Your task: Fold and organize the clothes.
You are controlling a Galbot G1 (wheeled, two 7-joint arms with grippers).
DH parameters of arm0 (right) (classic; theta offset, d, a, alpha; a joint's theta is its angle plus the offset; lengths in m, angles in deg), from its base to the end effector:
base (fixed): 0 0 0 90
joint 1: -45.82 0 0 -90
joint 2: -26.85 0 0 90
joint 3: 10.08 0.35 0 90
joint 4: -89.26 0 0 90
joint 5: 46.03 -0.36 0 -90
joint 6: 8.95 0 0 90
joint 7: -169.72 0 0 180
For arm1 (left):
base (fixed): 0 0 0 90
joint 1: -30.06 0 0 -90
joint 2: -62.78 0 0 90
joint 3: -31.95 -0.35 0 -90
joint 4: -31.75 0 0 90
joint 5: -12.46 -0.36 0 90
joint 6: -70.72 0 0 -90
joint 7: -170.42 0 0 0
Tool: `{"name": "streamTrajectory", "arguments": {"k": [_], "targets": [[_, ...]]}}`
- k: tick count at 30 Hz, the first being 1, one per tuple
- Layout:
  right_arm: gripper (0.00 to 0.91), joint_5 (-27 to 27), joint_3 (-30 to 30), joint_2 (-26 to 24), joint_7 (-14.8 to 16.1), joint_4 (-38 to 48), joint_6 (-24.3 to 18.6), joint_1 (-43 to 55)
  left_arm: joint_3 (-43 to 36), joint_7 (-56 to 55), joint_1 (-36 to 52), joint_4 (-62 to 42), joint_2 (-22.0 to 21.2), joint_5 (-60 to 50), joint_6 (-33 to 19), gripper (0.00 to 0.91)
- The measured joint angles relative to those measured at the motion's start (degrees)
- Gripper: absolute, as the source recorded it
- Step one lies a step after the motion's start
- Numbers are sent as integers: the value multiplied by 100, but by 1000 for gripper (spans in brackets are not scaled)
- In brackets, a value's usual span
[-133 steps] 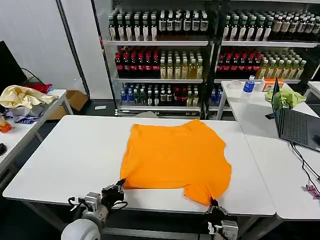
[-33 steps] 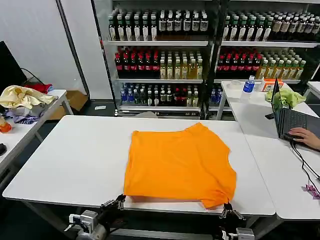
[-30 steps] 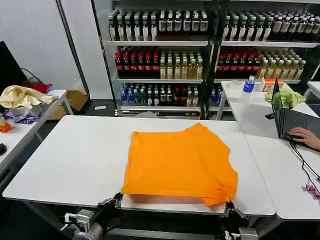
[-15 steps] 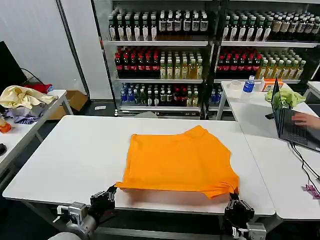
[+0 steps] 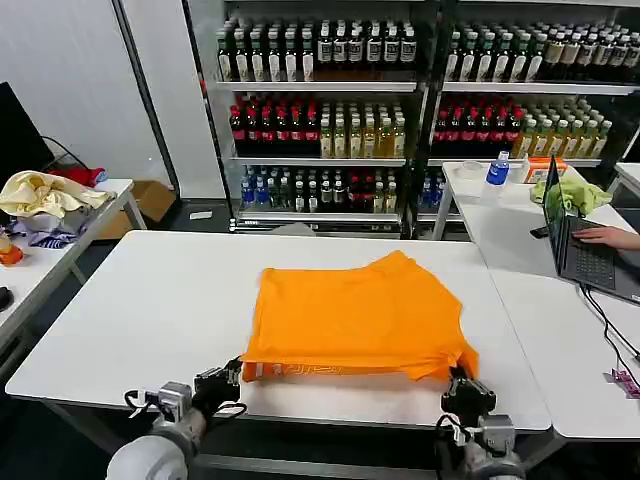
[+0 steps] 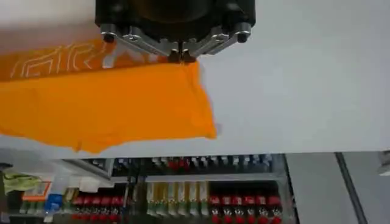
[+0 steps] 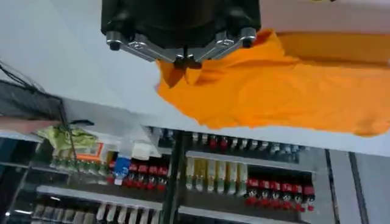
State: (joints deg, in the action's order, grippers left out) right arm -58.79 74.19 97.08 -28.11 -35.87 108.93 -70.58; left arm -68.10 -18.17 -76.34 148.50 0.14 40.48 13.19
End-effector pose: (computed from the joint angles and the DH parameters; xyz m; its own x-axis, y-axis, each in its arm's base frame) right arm 0.1982 -0.0207 -0.2596 -0.9348 0.0708 0.3481 0.0182 0.9882 -0.1523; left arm 0.2492 0.0366 -0.2743 -0.8492 0.2073 0.4857 0.2260 0.9739 -0.0204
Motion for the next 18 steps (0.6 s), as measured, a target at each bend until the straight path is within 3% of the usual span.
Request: {"name": "streamTrajectory", "arguments": {"k": [18], "targets": [[0, -48, -485, -347, 146, 1025, 94, 1298, -345, -17, 628, -703, -133, -41, -29, 20]]}}
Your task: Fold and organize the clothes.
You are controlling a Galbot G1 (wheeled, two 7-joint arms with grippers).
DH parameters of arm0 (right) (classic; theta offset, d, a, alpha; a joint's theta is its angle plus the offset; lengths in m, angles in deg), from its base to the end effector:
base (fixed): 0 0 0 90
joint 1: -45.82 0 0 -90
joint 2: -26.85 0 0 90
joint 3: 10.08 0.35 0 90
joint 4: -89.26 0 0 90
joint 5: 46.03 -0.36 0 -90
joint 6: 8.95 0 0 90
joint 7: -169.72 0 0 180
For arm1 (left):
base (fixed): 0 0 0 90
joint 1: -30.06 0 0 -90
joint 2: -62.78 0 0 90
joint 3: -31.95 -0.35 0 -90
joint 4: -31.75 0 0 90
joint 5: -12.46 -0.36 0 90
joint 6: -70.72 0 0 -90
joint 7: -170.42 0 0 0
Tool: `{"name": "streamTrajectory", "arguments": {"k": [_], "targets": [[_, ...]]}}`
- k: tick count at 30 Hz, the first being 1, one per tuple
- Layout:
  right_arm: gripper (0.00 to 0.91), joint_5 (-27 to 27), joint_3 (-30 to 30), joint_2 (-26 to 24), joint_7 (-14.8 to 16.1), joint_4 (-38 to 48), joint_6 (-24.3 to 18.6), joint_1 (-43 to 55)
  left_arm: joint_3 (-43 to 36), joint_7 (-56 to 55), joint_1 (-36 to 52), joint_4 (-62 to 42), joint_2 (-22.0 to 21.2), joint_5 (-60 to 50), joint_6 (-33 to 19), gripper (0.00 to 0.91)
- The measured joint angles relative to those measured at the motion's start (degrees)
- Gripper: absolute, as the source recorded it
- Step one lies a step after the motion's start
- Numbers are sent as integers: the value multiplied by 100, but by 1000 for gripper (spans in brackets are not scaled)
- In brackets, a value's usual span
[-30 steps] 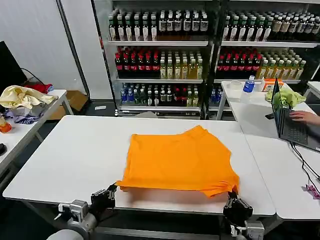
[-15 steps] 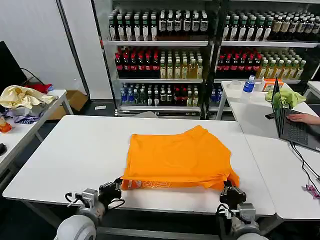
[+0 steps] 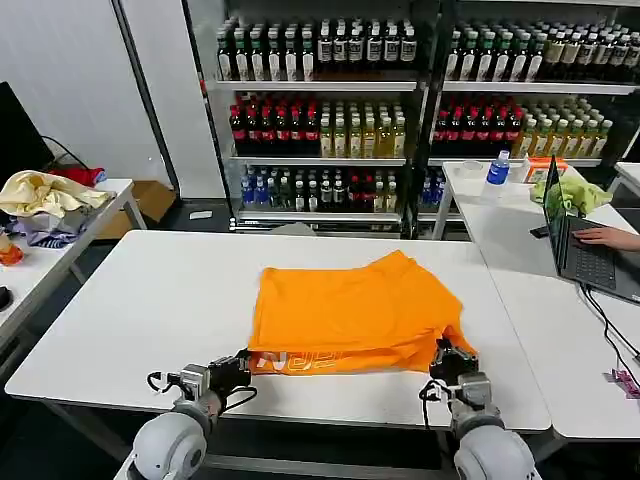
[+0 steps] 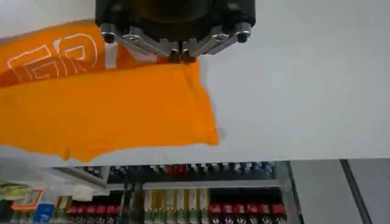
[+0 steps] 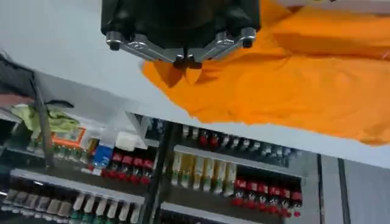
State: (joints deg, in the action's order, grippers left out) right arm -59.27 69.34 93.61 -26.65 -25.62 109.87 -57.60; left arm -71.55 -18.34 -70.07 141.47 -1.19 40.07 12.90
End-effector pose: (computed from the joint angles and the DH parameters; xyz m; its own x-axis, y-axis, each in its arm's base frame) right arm 0.2644 -0.0232 -0.2750 -0.9409 0.0316 0.3373 -0.0443 0.9756 -0.2151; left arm 0.2822 0.0292 -0.2943 -0.8412 0.2004 0.5021 0.2225 0.9748 -0.0163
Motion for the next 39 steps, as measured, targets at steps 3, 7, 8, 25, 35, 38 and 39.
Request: {"name": "streamTrajectory", "arguments": {"k": [3, 7, 8, 25, 35, 38, 39], "targets": [[0, 29, -60, -3, 30, 140, 0, 104, 7, 3, -10, -7, -6, -8, -2, 20], [0, 86, -132, -2, 87, 297, -8, 171, 34, 9, -53, 12, -7, -8, -6, 20], [0, 98, -143, -2, 95, 326, -9, 184, 37, 10, -63, 14, -13, -11, -7, 30], [907, 215, -142, 75, 164, 463, 18, 232, 166, 101, -369, 271, -38, -113, -19, 907], [907, 181, 214, 80, 228, 68, 50, -123, 236, 100, -575, 371, -49, -106, -23, 907], [907, 114, 382, 67, 227, 1, 94, -266, 227, 83, -577, 351, -71, -114, -24, 907], [907, 92, 428, 70, 219, -13, 109, -295, 212, 81, -572, 335, -86, -120, -24, 907]]}}
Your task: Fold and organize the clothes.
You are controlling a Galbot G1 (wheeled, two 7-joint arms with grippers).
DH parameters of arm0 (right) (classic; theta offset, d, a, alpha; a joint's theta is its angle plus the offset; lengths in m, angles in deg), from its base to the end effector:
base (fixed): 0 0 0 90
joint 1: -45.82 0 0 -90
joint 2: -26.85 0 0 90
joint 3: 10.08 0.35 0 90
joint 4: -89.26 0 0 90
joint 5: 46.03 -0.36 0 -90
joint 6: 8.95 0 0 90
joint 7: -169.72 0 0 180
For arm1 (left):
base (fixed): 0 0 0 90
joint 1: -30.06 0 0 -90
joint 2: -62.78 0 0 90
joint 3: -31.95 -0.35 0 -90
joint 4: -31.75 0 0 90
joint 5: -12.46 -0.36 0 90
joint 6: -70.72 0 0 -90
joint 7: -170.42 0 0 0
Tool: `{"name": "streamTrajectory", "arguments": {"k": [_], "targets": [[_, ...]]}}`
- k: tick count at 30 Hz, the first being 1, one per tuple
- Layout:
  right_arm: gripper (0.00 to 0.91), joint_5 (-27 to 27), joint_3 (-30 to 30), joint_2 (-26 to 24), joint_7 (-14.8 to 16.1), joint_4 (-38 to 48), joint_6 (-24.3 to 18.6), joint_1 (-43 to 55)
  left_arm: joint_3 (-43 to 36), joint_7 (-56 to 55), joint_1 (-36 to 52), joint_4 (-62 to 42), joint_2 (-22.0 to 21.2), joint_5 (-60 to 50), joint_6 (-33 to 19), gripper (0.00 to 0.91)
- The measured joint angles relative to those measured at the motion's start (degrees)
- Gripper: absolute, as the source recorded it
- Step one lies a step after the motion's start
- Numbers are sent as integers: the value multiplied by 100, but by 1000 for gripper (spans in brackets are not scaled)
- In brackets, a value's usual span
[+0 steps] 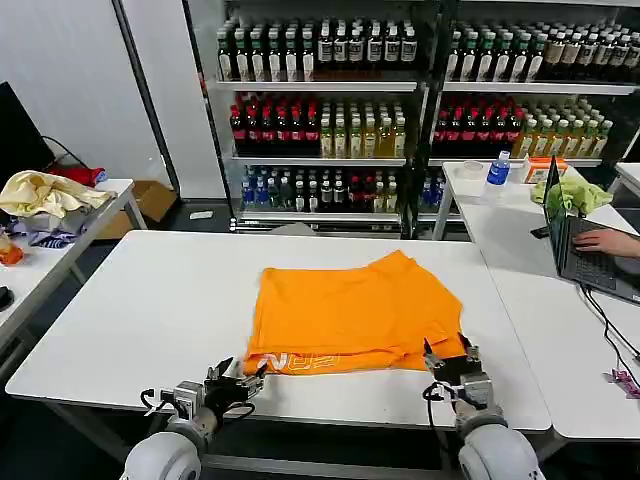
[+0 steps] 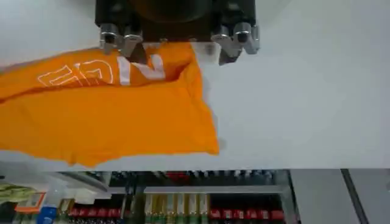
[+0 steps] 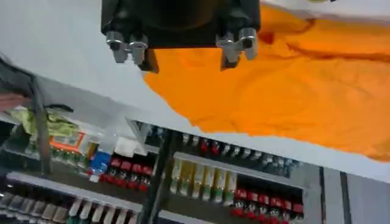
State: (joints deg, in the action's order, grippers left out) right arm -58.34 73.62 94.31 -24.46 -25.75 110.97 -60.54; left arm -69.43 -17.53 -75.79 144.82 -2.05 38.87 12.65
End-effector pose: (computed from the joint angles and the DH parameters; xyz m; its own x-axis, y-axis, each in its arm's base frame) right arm 0.2558 -0.0428 -0.2798 -0.9239 0.0715 0.3760 -0.0165 0.9740 -0.2259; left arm 0.2531 0.0297 -0.2973 -0.8305 0.2045 0.5181 0.2185 0.9752 -0.0347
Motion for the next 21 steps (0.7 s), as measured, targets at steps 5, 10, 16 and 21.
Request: {"name": "streamTrajectory", "arguments": {"k": [5, 10, 16, 21], "targets": [[907, -137, 179, 58, -73, -8, 112, -79, -35, -6, 28, -76, -35, -15, 0, 907], [907, -175, 233, 136, -100, 147, 128, -98, -72, -30, 60, -163, -28, -67, -18, 907], [907, -196, 233, 228, -115, 414, 163, -55, -87, -53, 79, -242, -21, -86, -35, 907], [574, -162, 236, 285, -104, 636, 134, 30, -106, -71, 51, -270, -31, -93, -54, 272]]}}
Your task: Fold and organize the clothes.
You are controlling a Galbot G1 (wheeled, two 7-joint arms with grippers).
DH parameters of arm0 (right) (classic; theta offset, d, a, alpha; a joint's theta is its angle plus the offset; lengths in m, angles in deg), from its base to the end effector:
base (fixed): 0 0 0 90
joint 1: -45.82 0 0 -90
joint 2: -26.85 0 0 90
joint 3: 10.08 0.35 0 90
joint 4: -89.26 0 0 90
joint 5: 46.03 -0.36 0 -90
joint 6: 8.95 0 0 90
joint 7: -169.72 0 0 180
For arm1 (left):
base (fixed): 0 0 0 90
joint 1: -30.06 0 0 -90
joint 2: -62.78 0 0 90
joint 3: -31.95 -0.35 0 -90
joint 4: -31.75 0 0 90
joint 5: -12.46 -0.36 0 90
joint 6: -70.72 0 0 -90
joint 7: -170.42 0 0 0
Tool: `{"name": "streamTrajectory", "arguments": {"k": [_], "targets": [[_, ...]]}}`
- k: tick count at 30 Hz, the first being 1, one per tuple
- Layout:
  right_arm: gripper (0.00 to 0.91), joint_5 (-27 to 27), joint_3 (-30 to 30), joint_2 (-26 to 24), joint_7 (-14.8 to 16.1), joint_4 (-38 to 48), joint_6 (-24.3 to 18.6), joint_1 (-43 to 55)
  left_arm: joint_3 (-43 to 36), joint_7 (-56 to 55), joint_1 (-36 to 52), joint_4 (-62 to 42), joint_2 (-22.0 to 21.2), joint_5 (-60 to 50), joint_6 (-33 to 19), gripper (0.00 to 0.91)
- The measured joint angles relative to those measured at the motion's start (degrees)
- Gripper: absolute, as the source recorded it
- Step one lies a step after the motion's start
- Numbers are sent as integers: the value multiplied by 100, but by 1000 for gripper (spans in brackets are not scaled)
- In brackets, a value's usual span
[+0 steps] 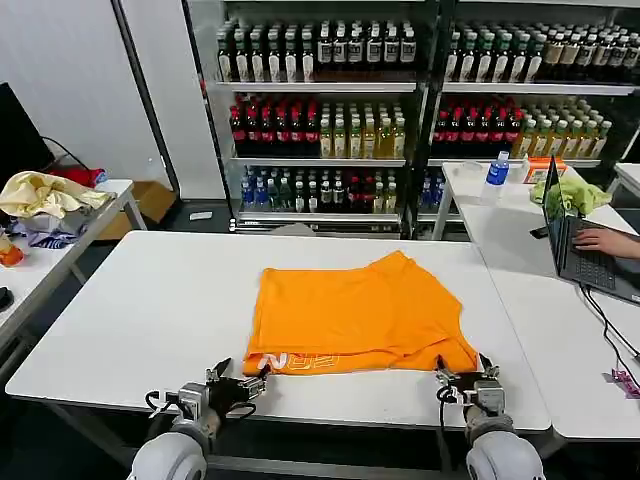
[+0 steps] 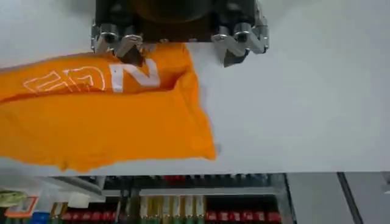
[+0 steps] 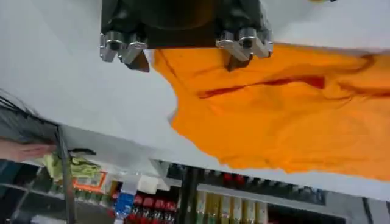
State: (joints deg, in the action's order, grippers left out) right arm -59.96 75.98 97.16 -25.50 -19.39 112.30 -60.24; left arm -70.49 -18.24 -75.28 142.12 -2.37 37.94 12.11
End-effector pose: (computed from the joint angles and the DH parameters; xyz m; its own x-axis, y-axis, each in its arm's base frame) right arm 0.2636 -0.0571 -0.3142 -0.8661 0.1506 0.4767 0.0613 0.9783 -0.1978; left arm 0.2558 0.0285 -0.3133 -0.8195 0.1813 0.5436 0.2051 0.9786 -0.0172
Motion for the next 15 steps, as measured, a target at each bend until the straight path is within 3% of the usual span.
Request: {"name": "streamTrajectory", "arguments": {"k": [1, 2, 4, 15], "targets": [[322, 1, 0, 9, 3, 37, -1, 8, 0, -1, -10, 0, -1, 0, -11, 151], [111, 1, -5, 18, 9, 68, -4, 14, -1, -1, -17, 1, -2, 0, -17, 111], [0, 1, -21, 31, 19, 108, -13, 23, -2, 3, -40, 8, 4, 2, -33, 81], [0, 42, -109, 70, 97, 246, -139, 5, -28, 104, -171, 61, 10, 0, -40, 60]]}}
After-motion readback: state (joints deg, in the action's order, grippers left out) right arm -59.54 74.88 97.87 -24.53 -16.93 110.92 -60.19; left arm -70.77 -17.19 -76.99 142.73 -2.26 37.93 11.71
